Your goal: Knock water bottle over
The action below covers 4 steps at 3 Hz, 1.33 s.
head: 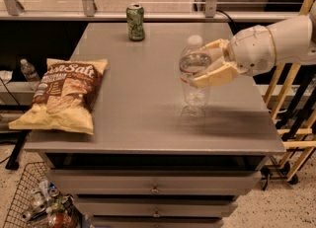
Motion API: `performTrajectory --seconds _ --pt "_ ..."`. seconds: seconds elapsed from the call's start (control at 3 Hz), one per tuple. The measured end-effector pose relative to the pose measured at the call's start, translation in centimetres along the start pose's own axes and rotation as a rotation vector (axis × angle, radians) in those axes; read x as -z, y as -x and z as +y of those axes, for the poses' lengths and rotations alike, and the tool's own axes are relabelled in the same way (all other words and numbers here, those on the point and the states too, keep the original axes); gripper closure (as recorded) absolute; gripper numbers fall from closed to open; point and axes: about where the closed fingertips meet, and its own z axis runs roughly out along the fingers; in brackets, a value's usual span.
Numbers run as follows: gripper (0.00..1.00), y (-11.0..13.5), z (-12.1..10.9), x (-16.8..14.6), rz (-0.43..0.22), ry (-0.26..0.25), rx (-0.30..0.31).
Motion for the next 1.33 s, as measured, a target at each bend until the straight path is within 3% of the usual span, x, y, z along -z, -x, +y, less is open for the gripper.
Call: performTrajectory --seconds 0.67,1.0,1.33 --pt "1.00 -1.5 -3.2 0.2 0.435 -0.062 0.145" --pt "1.00 -2.3 -2.4 -1.5 0.633 -0.024 0.242" --pt "1.00 -4.0 -0.7 -3.8 0.819 0.061 0.362"
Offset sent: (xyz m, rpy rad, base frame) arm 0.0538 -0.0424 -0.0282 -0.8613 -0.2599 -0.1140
